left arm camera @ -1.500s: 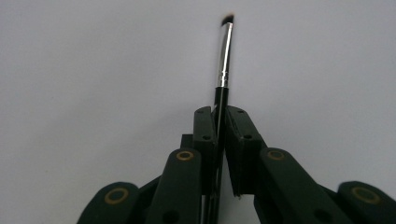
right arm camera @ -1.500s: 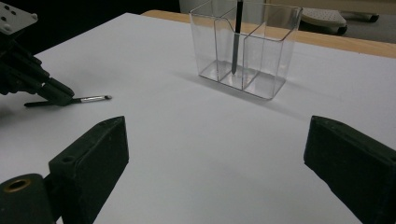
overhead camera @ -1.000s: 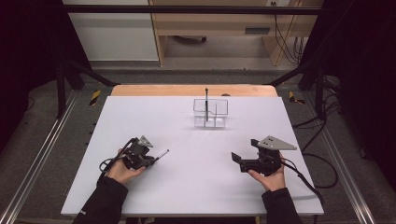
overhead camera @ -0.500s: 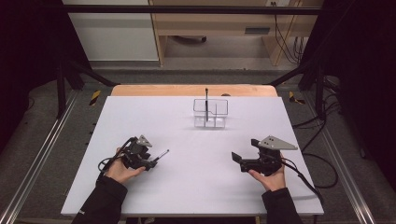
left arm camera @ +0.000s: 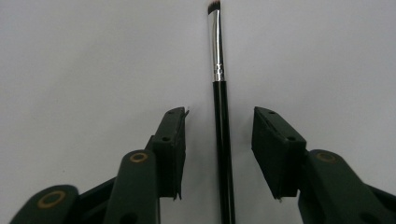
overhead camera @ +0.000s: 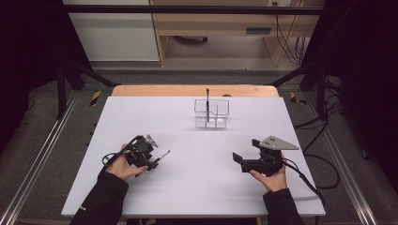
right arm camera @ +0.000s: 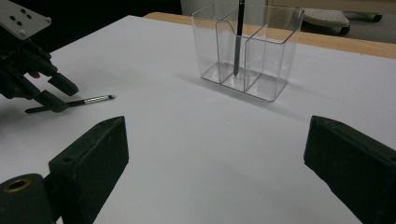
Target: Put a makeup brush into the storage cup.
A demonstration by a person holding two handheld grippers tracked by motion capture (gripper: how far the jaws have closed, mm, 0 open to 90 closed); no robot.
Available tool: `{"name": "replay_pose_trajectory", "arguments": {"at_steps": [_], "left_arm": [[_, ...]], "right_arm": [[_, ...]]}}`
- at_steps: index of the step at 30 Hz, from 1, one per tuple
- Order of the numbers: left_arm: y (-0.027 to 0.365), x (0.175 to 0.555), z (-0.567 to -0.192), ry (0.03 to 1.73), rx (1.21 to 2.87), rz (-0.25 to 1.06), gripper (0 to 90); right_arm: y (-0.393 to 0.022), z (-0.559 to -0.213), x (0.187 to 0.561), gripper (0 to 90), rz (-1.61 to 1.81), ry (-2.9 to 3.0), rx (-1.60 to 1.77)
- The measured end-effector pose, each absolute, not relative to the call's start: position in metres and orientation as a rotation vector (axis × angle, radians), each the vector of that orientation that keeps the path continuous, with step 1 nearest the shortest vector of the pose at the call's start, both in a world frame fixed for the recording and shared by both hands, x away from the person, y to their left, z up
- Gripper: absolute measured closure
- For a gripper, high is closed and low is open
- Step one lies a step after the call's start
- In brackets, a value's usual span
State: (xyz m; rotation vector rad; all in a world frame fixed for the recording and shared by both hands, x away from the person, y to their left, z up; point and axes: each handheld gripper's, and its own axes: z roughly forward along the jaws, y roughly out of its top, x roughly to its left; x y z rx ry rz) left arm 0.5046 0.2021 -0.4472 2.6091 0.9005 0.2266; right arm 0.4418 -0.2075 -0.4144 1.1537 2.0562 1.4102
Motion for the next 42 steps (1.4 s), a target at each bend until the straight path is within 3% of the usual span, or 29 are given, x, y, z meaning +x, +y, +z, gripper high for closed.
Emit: {"name": "replay_pose_trajectory", "arguments": {"at_steps": [15,27,42], "left_arm": [[0.2037,0.5035,-0.4485,0.931,2.627,0.164,73.6],[0.2008,0.5022,-0.4483,0.936,2.647,0.157,82.6],[0.1992,0.5013,-0.4478,0.920,2.660,0.173,83.3]], "right_arm": [[-0.2066,-0.4137,0.4411,7.0,1.411,2.060,1.149],[-0.2045,-0.4154,0.4420,6.8,1.403,2.071,1.153],[-0.2034,-0.4166,0.4424,6.8,1.396,2.079,1.155]]}}
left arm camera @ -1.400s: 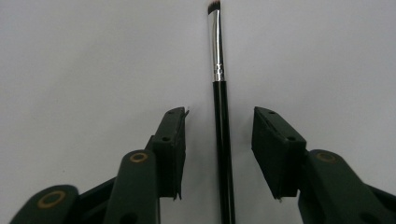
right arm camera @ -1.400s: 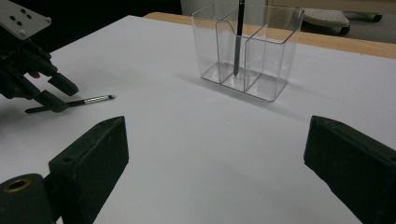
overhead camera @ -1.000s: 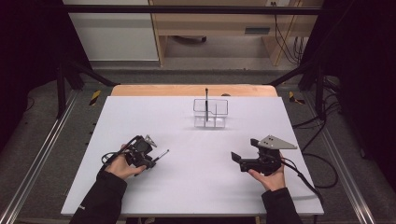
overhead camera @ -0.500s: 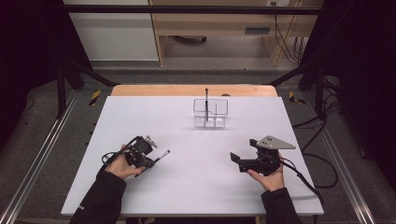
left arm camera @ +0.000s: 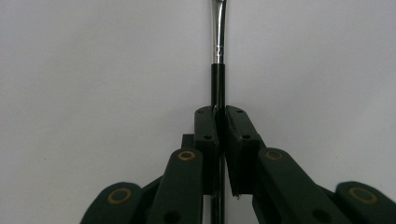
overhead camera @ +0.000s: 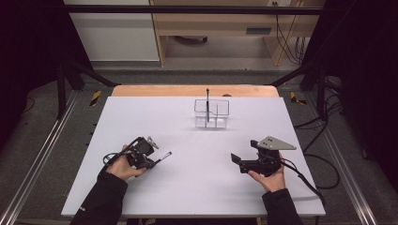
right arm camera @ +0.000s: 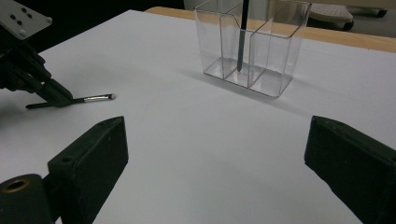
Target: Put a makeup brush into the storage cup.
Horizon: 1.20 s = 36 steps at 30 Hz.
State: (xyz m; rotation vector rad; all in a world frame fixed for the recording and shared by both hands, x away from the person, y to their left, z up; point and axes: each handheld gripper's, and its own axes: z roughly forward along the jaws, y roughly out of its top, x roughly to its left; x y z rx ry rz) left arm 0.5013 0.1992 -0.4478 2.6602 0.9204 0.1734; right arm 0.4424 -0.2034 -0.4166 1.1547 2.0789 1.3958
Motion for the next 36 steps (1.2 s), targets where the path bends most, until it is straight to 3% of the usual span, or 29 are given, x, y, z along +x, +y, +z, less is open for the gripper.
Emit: {"name": "replay_pose_trajectory", "arguments": {"at_steps": [36], "left_arm": [[0.200,0.476,-0.413,0.856,2.341,0.351,83.4]], "right_arm": [[-0.203,-0.414,0.441,7.0,1.406,2.071,1.150]]}}
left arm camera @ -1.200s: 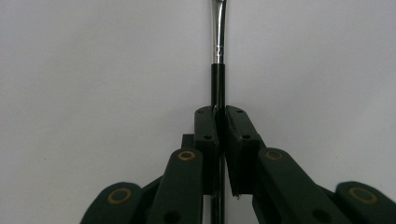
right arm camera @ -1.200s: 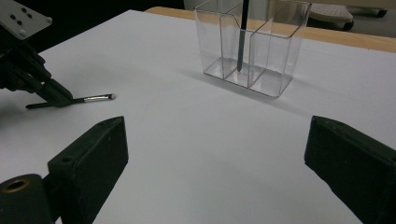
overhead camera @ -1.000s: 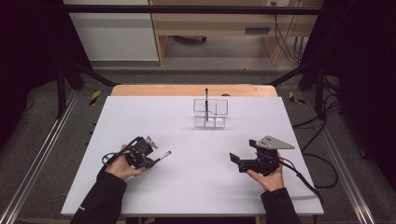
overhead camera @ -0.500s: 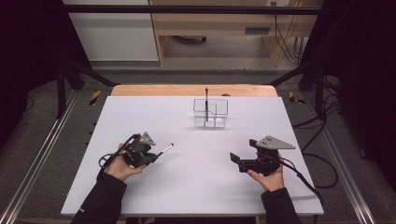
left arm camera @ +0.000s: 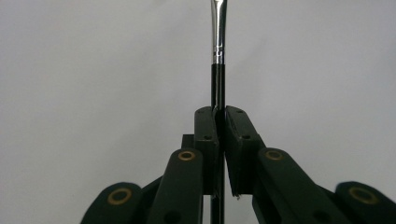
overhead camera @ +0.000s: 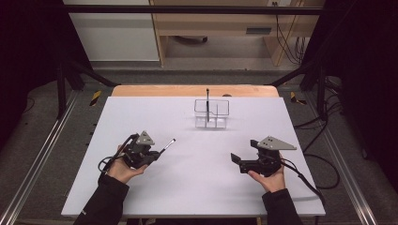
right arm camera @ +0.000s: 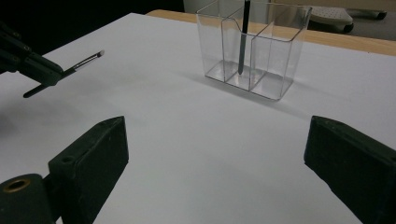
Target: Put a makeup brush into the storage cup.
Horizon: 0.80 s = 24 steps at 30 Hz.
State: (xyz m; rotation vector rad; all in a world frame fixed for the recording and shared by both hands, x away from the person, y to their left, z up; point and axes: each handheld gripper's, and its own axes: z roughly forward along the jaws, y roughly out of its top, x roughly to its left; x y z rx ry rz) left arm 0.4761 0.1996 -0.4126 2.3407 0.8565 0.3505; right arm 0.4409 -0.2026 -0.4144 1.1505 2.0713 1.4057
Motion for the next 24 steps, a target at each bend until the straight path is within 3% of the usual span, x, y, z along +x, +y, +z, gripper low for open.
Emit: {"name": "replay_pose_trajectory", "arguments": {"at_steps": [24], "left_arm": [[0.185,0.454,-0.400,0.857,2.179,0.448,83.4]], "right_arm": [[-0.188,-0.402,0.441,8.0,1.489,2.050,1.136]]}}
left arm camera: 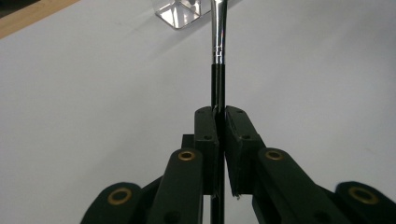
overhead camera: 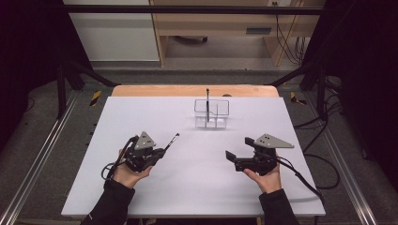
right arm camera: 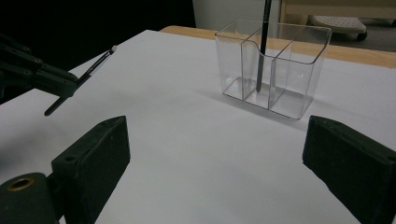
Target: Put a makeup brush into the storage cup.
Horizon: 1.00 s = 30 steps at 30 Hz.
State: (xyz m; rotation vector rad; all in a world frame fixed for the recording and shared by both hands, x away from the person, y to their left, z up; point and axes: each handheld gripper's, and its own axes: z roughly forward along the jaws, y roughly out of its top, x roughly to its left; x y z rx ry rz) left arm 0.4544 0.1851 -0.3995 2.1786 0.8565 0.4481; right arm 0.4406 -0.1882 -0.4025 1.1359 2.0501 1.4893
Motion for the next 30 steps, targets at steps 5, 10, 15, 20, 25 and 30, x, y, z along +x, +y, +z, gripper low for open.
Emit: {"name": "replay_pose_trajectory", "arguments": {"at_steps": [5,10,15,20,25,30], "left_arm": [[0.181,0.450,-0.397,0.858,2.142,0.460,83.4],[0.176,0.448,-0.392,0.866,2.109,0.466,83.4],[0.171,0.448,-0.390,0.843,2.070,0.465,83.4],[0.167,0.444,-0.387,0.877,2.055,0.469,83.4],[0.161,0.441,-0.385,0.880,2.028,0.476,83.4],[0.154,0.440,-0.386,0.881,2.008,0.467,83.4]], "right_arm": [[-0.184,-0.397,0.442,8.0,1.504,2.041,1.143],[-0.178,-0.390,0.443,8.3,1.531,2.022,1.138],[-0.172,-0.381,0.445,9.4,1.560,1.995,1.139],[-0.162,-0.373,0.448,9.9,1.573,1.988,1.129],[-0.155,-0.368,0.450,10.7,1.590,1.976,1.130],[-0.149,-0.367,0.451,11.1,1.602,1.975,1.137]]}}
